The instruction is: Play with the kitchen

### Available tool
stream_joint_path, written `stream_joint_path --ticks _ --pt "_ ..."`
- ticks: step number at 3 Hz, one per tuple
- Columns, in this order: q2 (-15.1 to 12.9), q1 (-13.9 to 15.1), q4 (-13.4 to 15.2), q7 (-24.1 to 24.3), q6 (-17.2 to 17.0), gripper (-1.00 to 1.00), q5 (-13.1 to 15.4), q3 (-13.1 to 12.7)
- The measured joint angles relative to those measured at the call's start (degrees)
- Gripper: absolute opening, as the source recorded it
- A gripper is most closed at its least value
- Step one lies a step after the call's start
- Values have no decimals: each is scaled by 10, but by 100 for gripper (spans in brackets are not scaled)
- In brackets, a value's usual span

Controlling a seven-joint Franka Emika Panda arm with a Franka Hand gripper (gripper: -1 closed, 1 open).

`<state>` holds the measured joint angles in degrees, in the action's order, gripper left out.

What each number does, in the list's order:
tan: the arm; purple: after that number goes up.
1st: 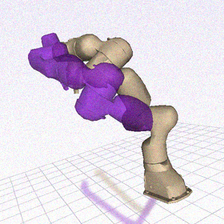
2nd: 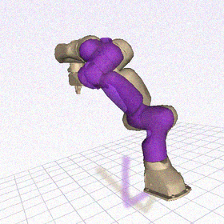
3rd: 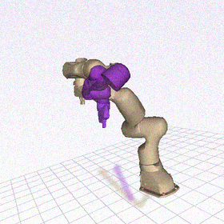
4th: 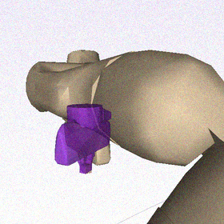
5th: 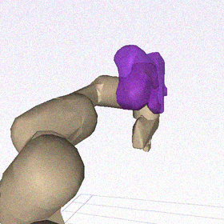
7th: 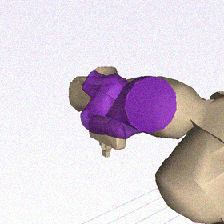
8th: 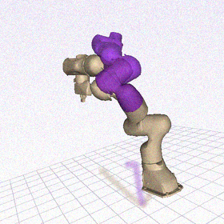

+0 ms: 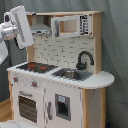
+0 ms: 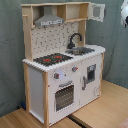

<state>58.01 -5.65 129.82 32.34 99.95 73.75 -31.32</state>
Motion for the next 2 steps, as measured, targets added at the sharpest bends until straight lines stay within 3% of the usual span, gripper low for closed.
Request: stream_joint_path --ticks 2 --pt "1 0 36 65 96 100 0 64"
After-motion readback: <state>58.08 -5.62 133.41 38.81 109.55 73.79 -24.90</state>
